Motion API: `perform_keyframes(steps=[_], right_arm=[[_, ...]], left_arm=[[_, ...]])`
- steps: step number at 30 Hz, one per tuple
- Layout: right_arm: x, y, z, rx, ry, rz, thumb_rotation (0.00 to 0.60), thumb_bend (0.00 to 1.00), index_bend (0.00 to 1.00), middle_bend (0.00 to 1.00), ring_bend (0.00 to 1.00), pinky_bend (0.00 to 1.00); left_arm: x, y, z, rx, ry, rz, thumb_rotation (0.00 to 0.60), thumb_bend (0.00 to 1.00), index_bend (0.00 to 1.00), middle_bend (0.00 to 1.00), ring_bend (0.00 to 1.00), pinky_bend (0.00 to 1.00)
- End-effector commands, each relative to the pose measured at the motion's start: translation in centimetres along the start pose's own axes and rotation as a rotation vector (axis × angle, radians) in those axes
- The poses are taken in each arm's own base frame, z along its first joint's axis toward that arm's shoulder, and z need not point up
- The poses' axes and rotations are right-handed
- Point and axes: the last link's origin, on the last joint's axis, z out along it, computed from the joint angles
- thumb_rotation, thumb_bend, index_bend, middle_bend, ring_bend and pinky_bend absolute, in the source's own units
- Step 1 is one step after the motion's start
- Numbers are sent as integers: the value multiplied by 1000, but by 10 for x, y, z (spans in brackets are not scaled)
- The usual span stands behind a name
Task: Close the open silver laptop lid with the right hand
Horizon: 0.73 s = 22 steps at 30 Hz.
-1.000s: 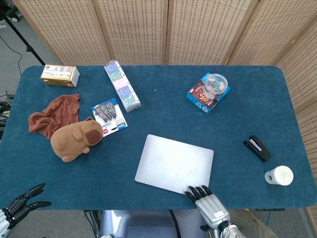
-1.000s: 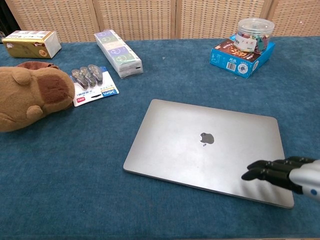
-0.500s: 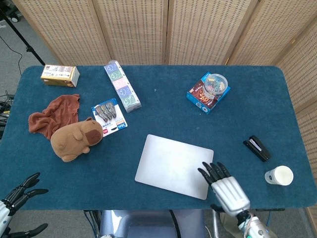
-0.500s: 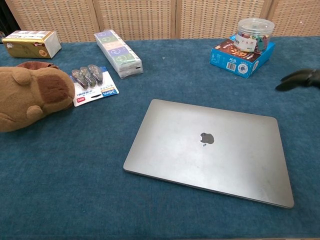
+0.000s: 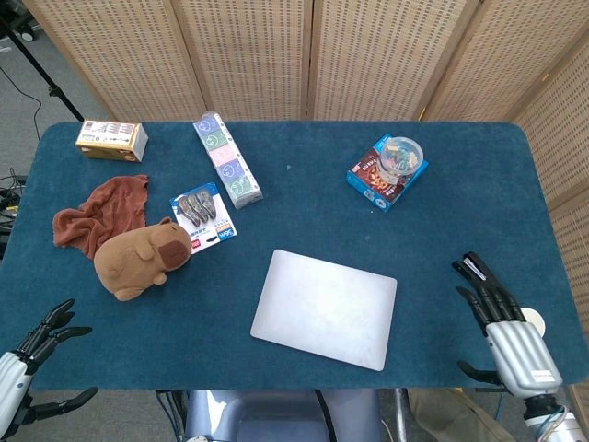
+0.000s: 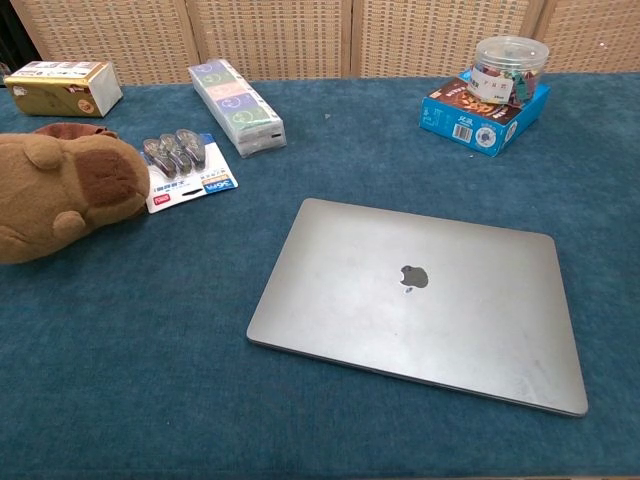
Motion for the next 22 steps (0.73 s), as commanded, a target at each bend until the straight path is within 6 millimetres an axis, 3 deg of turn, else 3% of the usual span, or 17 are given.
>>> perform_keyframes(steps=[1, 9, 15, 22], right_arm=[[4, 38, -10, -83, 28, 18, 600, 192, 65, 0, 0, 0], [2, 76, -21, -190, 35, 36, 600, 192, 63, 0, 0, 0], [1, 130, -37, -355, 55, 60, 600, 192, 61, 0, 0, 0], [-3, 137, -38, -328, 45, 55, 600, 191, 62, 0, 0, 0]], left_arm=[[-3, -1, 7, -10, 2, -4, 600, 121, 266, 89, 154, 198], [-10, -4, 16, -28, -22, -18, 600, 121, 266, 89, 154, 198], [-10, -8, 16, -16, -28, -29, 600, 121, 266, 89, 154, 198], [-9, -6, 11, -9, -19, -32, 600, 122, 266, 89, 154, 198]])
